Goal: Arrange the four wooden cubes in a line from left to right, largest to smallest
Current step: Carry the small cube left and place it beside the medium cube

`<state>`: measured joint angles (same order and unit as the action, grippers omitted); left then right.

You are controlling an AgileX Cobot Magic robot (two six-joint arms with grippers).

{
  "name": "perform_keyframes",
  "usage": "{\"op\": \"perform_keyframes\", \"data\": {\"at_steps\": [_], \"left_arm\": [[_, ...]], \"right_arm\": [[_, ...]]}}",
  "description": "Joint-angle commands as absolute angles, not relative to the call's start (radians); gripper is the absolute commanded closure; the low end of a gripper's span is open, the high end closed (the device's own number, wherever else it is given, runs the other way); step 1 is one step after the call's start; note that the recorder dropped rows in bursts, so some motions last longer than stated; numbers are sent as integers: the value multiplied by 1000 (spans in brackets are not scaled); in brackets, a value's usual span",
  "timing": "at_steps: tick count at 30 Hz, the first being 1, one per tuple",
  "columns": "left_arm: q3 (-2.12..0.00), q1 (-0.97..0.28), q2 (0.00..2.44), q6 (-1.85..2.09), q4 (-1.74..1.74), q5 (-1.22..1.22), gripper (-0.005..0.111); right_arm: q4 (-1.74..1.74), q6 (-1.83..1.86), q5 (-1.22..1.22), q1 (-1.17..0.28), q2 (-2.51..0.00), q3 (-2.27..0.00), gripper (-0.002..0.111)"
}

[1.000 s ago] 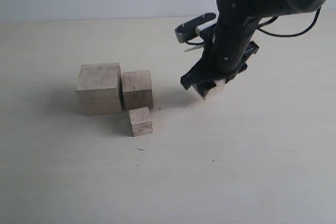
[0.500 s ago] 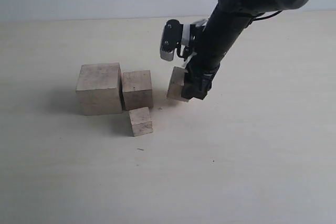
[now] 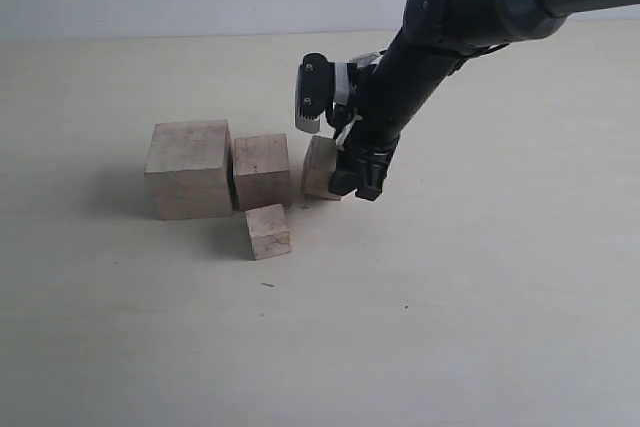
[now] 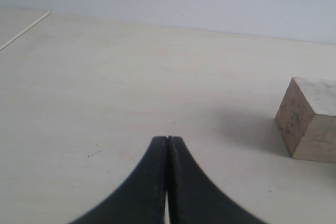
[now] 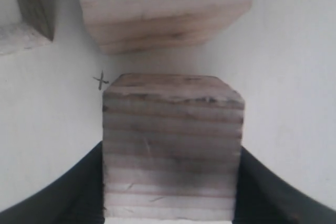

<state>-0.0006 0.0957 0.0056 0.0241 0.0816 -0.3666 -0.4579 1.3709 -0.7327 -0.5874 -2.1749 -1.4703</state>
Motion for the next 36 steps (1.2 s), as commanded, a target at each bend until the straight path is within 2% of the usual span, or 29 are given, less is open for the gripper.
{"op": "perform_keyframes", "data": {"at_steps": [1, 36], "left_arm": [[0, 89, 0, 22, 81, -355, 107], [0, 89, 0, 22, 81, -355, 107]], "right_arm": [[-520, 1461, -747, -593, -2182, -1476, 108], [-571, 1571, -738, -593, -2182, -1476, 108]]}}
